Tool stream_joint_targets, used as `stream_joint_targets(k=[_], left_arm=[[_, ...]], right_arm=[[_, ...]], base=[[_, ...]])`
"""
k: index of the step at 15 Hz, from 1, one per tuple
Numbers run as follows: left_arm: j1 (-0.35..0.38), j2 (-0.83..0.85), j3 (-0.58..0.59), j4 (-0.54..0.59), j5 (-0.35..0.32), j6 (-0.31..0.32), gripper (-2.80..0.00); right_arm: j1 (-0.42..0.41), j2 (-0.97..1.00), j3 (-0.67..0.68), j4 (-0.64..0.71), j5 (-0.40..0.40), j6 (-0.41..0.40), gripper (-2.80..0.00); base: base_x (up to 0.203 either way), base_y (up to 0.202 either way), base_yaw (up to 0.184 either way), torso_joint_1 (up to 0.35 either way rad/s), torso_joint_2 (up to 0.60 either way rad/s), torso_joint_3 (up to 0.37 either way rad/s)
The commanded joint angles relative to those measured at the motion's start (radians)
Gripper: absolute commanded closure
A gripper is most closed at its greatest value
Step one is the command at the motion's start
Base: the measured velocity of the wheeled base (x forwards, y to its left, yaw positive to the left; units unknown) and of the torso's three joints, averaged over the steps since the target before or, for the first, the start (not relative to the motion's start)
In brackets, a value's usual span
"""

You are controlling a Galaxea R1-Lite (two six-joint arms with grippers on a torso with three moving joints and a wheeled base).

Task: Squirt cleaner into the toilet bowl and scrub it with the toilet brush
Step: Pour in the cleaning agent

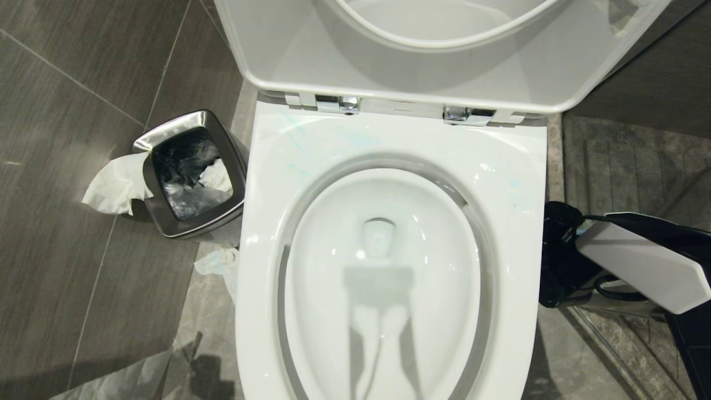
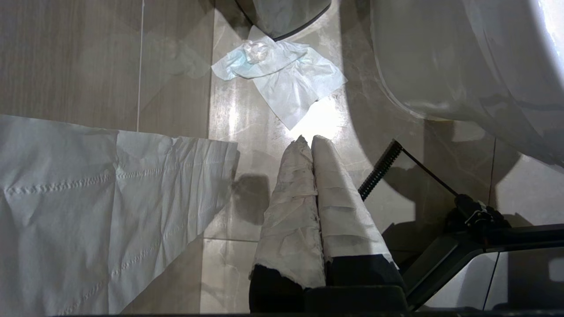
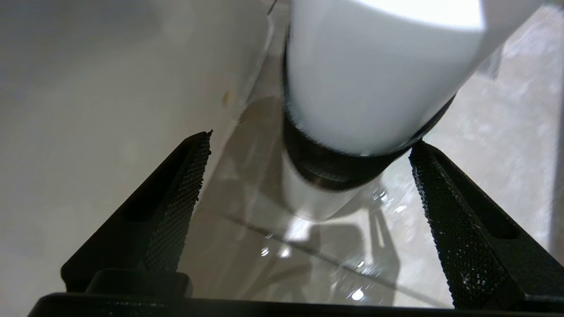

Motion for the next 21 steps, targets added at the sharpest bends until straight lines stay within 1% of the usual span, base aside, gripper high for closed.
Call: stream_joint_targets(k=[1, 3, 7, 21], left_arm=[[0.001, 0.001, 0.000, 0.000, 0.000, 0.000, 0.00], [0.001, 0.001, 0.000, 0.000, 0.000, 0.000, 0.00], [0.001, 0.001, 0.000, 0.000, 0.000, 0.000, 0.00], [0.001, 0.001, 0.000, 0.000, 0.000, 0.000, 0.00]], right_arm=[[0.002, 0.037, -0.042, -0.009, 0.001, -0.018, -2.80], [0.002, 0.063, -0.088, -0.009, 0.001, -0.038, -2.80], [0.002, 0.088, -0.179, -0.009, 0.001, -0.052, -2.80], [0.003, 0.146, -0.354, -0.009, 0.004, -0.085, -2.80]], base=[[0.000, 0.000, 0.000, 0.000, 0.00, 0.000], [0.000, 0.000, 0.000, 0.000, 0.00, 0.000], [0.000, 0.000, 0.000, 0.000, 0.00, 0.000], [0.000, 0.000, 0.000, 0.000, 0.00, 0.000]])
